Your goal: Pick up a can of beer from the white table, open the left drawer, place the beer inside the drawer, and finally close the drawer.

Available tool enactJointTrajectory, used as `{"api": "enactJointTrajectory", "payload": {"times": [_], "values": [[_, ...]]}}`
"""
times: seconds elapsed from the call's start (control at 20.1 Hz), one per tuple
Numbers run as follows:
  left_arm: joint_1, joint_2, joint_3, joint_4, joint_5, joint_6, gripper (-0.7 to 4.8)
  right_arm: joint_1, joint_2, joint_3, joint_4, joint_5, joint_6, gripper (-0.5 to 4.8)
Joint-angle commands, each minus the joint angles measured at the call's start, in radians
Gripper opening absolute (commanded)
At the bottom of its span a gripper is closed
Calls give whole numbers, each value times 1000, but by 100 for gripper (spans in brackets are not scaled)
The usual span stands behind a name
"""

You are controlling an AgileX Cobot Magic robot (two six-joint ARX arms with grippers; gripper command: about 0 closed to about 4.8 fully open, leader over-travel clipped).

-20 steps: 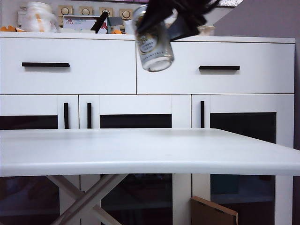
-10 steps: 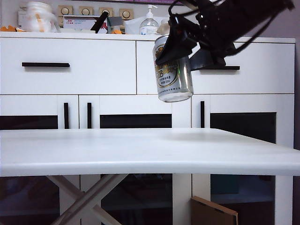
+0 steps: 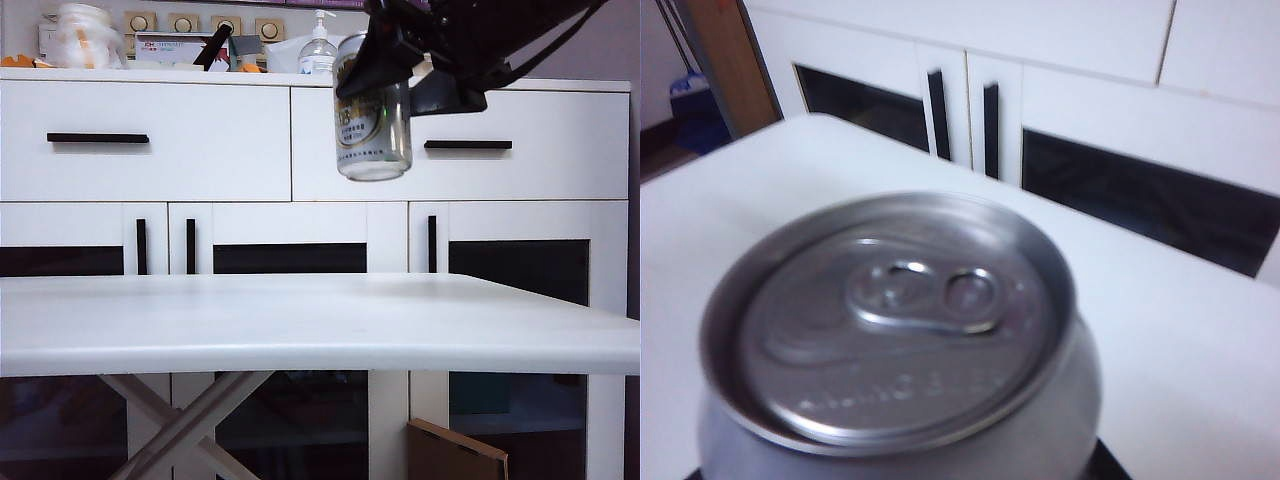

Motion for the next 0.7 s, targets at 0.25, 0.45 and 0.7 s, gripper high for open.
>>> {"api": "enactJointTrajectory", "payload": {"times": [0.25,0.45,0.7], "values": [[-12,42,5,60,-2,-145,-6,3,-24,13,68,-14,5,165],[-11,150,5,218,-2,-521,-6,3,-32,16,109,-18,5,165],[-11,312,5,482,-48,-884,107,3,-40,16,112,-24,5,165]]}}
